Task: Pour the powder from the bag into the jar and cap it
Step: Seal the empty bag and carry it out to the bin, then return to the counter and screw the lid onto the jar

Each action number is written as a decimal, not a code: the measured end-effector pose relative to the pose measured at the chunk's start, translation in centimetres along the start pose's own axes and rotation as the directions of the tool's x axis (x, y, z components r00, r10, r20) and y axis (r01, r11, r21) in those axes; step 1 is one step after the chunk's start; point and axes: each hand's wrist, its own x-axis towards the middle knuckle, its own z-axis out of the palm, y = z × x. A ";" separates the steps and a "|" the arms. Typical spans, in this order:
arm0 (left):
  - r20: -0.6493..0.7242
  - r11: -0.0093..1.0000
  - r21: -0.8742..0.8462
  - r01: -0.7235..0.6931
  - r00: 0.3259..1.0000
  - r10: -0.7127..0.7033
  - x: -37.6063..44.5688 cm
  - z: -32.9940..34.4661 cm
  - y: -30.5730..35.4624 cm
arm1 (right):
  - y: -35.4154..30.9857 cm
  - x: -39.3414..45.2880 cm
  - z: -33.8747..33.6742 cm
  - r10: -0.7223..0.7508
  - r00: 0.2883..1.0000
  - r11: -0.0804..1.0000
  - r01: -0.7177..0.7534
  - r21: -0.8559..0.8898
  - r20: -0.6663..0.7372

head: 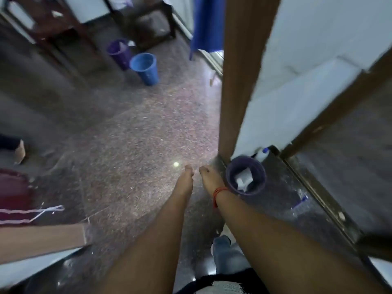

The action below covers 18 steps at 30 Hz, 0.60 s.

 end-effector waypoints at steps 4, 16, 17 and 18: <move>-0.145 0.992 -0.122 -0.032 0.989 0.014 -5.0 -9.4 -3.4 | -1.5 -5.4 8.3 -0.118 0.988 0.975 0.134 -0.176 0.098; -0.611 0.724 -0.629 -0.282 0.756 -0.236 -29.9 -40.4 -31.6 | 5.6 -29.5 45.5 -0.072 0.727 0.794 0.456 -0.402 0.683; -0.626 0.707 -0.647 -0.287 0.729 -0.277 -32.0 -42.1 -34.2 | 6.2 -32.5 48.0 -0.049 0.683 0.770 0.491 -0.408 0.729; -0.640 0.688 -0.663 -0.295 0.700 -0.318 -33.9 -43.7 -36.6 | 7.0 -35.1 50.5 -0.025 0.636 0.742 0.529 -0.411 0.772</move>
